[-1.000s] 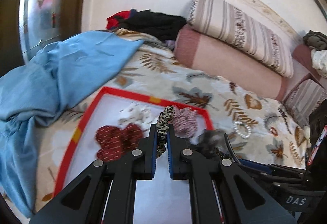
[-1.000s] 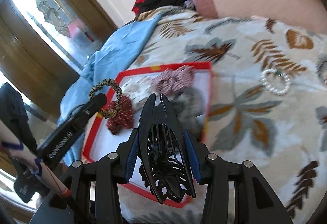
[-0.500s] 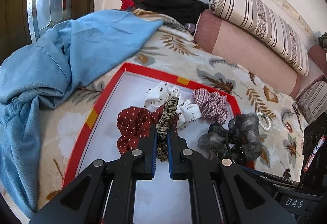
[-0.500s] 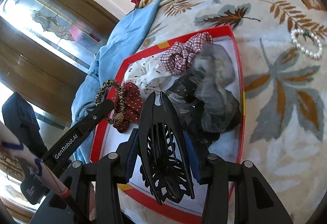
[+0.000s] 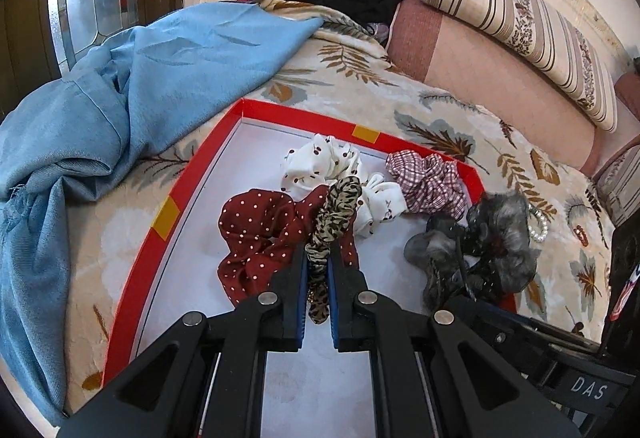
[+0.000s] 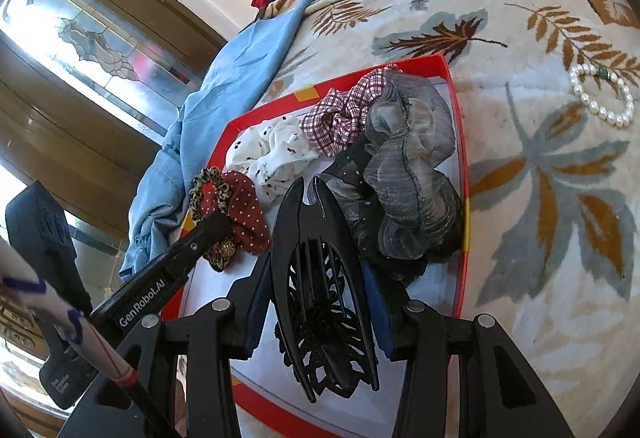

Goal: Organize jewelry
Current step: 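Lower the leopard scrunchie and claw clip into the tray and open both tools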

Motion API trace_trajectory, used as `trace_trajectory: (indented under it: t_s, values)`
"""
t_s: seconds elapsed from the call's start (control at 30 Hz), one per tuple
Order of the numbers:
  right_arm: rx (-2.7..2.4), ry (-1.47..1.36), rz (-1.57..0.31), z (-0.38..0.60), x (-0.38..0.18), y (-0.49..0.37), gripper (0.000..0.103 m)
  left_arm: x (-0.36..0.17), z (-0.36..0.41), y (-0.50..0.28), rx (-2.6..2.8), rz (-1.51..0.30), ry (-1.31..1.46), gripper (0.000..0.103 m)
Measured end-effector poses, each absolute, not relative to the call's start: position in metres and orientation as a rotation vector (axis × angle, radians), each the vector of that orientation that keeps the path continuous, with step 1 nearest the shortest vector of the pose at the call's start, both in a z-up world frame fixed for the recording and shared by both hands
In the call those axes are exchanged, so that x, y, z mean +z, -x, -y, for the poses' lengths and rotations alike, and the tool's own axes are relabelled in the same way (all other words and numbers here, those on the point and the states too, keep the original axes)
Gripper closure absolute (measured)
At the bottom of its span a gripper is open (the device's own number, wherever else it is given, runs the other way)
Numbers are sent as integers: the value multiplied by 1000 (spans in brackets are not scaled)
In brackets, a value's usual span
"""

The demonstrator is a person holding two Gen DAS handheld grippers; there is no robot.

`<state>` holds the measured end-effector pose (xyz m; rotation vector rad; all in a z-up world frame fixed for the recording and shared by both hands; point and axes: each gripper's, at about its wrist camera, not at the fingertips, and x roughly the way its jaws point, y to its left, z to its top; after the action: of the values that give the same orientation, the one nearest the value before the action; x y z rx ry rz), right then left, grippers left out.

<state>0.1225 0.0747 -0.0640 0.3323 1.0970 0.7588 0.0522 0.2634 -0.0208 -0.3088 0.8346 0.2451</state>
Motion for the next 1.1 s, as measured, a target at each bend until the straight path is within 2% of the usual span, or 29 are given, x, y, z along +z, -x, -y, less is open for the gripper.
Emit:
trace_trajectory:
  t_s: [0.73,0.83,0.93,1.0,1.1]
  values:
    - [717,-244,-1075,-88,-64,-127,54,-32,-265,-61,251,-878,318,92]
    - [718,-244,-1082,-87,-64,-126,53,-33,-265,-61,244,-879,324,88]
    - [716,-241,-1086,-86,-64,-126,52,-33,-264,-62,235,-876,327,79]
    - [717,-246,-1085,-84,-63,-126,50,-32,-263,-62,229,-873,327,67]
    - [719,-253,-1083,-82,-61,-126,48,-32,-260,-62,233,-873,314,65]
